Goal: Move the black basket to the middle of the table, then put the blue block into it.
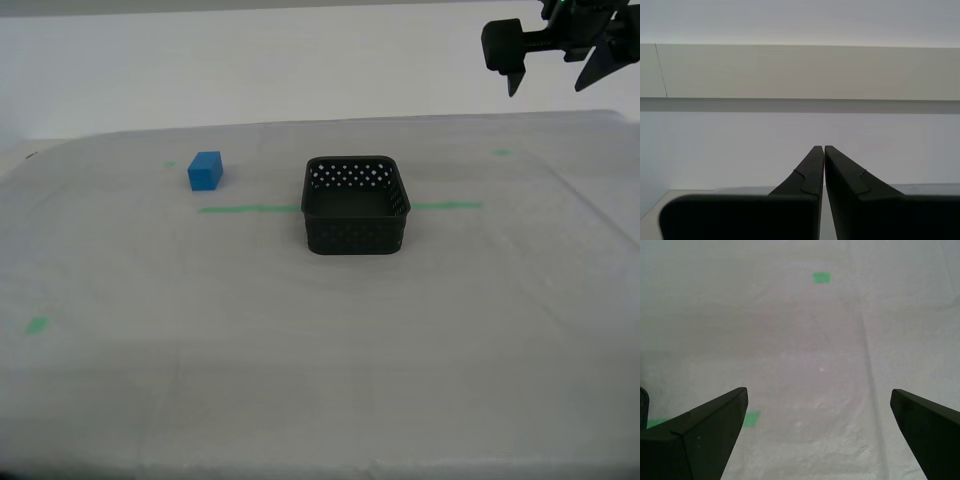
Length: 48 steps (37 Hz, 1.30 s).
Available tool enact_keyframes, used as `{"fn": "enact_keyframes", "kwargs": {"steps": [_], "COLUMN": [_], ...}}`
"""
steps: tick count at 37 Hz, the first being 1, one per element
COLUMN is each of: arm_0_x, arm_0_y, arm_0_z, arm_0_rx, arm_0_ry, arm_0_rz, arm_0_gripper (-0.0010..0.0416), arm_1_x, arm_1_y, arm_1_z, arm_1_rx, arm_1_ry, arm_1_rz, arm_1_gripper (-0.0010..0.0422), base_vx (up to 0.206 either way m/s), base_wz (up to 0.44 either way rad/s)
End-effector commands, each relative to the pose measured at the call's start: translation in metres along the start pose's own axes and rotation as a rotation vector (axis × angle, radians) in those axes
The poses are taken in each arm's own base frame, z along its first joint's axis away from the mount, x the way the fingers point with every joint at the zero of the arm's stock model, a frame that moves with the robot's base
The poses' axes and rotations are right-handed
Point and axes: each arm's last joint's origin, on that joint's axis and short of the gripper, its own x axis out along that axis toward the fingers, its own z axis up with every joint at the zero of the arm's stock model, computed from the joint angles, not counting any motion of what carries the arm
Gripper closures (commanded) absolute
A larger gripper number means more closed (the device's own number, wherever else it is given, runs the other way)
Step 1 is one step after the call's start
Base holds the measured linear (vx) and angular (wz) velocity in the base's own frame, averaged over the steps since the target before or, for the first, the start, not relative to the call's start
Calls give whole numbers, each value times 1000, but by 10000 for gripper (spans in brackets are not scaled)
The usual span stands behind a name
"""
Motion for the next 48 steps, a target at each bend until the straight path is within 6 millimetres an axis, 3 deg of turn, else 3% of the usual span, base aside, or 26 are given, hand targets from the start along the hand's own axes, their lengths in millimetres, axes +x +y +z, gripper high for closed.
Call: {"fn": "enact_keyframes", "kwargs": {"steps": [1, 17, 48], "arm_0_x": [6, 24, 24], "arm_0_y": [-7, -12, -12], "arm_0_z": [-5, -27, -27], "arm_0_rx": [14, 32, 30], "arm_0_ry": [11, 4, 4], "arm_0_rz": [10, 18, 19], "arm_0_gripper": [6, 8, 7], "arm_1_x": [0, 0, 0], "arm_1_y": [0, 0, 0], "arm_1_z": [1, 1, 1], "arm_1_rx": [3, 3, 3], "arm_1_ry": [-6, -5, -5], "arm_1_rz": [1, 1, 1], "arm_1_gripper": [412, 412, 412], "base_vx": [0, 0, 0], "base_wz": [0, 0, 0]}}
